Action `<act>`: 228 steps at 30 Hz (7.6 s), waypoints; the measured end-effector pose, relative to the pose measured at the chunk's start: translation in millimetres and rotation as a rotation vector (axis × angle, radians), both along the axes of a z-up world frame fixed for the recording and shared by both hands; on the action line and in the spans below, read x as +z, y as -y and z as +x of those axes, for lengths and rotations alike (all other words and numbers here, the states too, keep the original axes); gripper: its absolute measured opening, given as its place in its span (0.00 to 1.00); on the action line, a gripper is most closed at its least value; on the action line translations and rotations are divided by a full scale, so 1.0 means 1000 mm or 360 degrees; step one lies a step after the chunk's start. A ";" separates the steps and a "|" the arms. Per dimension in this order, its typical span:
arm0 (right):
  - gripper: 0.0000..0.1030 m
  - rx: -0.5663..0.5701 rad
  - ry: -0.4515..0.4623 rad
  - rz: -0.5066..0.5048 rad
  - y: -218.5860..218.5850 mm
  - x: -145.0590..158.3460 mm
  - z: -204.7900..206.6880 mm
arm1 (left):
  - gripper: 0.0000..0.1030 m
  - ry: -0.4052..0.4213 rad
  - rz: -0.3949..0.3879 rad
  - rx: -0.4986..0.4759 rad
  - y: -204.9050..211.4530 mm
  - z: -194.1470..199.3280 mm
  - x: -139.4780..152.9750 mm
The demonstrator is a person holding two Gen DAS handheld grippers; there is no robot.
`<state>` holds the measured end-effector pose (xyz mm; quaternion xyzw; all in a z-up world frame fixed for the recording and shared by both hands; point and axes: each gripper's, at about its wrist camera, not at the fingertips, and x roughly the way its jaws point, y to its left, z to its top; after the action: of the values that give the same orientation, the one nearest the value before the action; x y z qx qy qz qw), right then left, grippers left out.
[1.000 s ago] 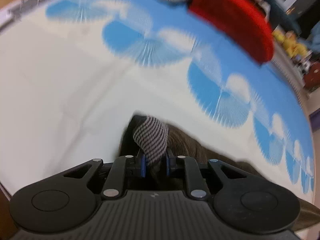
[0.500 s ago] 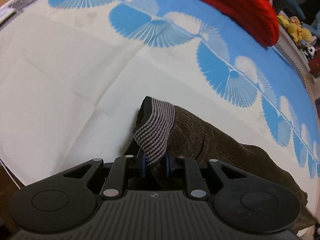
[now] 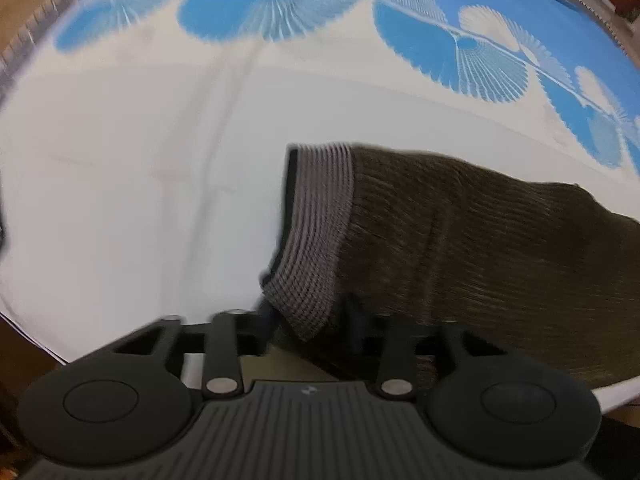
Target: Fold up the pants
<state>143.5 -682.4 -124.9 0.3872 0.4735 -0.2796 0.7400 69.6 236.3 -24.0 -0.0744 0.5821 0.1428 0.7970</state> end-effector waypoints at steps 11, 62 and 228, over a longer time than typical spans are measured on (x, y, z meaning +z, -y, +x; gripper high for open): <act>0.24 -0.0143 0.0266 -0.0537 -0.008 0.054 -0.009 | 0.54 0.0363 0.0048 -0.0530 0.074 0.016 0.029; 0.00 0.0806 0.0081 -0.0438 -0.013 -0.013 0.064 | 0.66 0.0060 0.0127 -0.0637 0.097 0.051 -0.015; 0.40 0.2655 0.0536 -0.0684 -0.505 0.052 -0.082 | 0.57 0.0206 -0.0217 -0.0633 0.134 0.077 0.006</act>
<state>61.8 -177.0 -72.8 -0.1967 0.4238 0.3303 0.8201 146.3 102.2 -17.9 -0.0210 0.5411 -0.0620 0.8384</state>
